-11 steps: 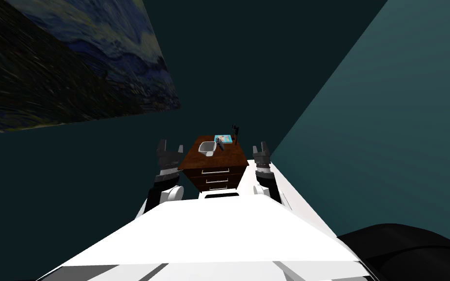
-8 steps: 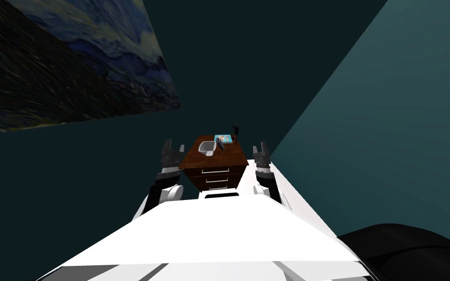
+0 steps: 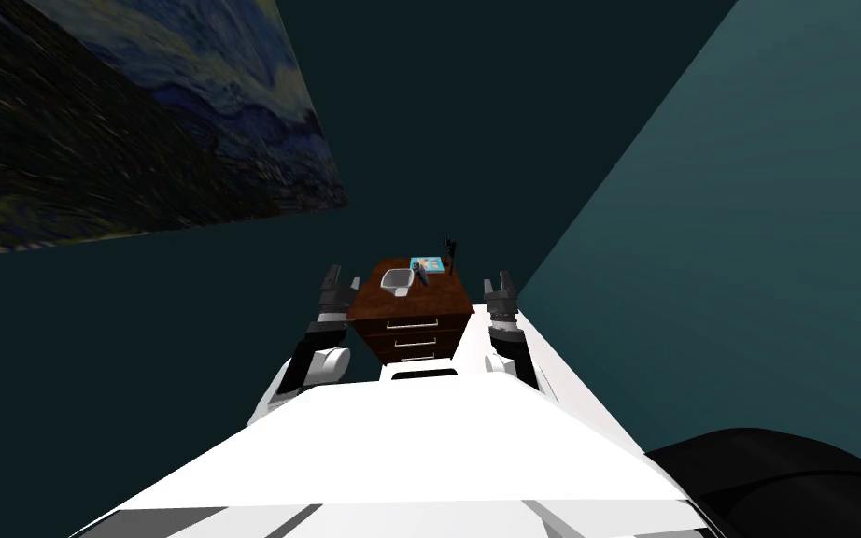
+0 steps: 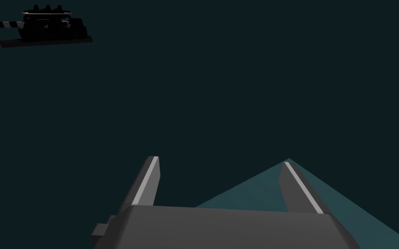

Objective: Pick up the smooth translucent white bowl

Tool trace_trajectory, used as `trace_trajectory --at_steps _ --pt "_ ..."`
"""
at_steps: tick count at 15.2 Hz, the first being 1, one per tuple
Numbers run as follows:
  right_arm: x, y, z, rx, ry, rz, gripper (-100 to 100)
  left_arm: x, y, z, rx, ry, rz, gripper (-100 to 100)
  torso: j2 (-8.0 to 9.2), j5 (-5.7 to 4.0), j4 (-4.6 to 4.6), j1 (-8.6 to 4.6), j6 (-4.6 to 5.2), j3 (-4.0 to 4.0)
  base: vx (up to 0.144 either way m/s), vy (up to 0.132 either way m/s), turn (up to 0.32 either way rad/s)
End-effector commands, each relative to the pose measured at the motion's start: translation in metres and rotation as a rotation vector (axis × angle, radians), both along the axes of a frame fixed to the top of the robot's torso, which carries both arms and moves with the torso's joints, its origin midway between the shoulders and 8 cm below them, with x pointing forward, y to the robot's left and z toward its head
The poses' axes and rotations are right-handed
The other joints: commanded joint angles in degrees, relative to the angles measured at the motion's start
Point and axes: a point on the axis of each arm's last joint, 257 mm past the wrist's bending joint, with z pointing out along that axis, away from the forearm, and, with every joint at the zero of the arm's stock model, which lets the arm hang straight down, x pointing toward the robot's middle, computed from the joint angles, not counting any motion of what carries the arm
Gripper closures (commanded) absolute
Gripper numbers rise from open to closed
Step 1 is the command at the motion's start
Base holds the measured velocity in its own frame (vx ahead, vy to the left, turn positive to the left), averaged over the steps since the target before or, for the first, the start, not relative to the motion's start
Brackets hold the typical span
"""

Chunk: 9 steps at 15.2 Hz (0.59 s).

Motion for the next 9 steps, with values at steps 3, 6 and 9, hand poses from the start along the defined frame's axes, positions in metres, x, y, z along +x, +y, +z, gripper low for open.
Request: trace_trajectory --at_steps 3,6,9 --pt "0.0 0.0 0.0 0.0 0.0 0.0 0 0.017 -0.004 -0.01 -0.006 0.059 -0.019 -100 -0.01 0.0 0.0 0.0 -0.01 0.0 -0.027 -0.004 -0.001" --pt "0.0 0.0 0.0 0.0 0.0 0.0 0 0.028 -0.006 -0.017 -0.011 0.1 -0.027 -100 -0.05 0.0 -0.01 0.0 -0.01 -0.02 -0.021 -0.001 -0.002" --pt "0.0 0.0 0.0 0.0 0.0 0.0 0 0.039 -0.007 -0.027 -0.017 0.15 -0.035 -100 -0.02 0.0 0.0 0.0 0.0 -0.01 -0.033 -0.002 -0.003"
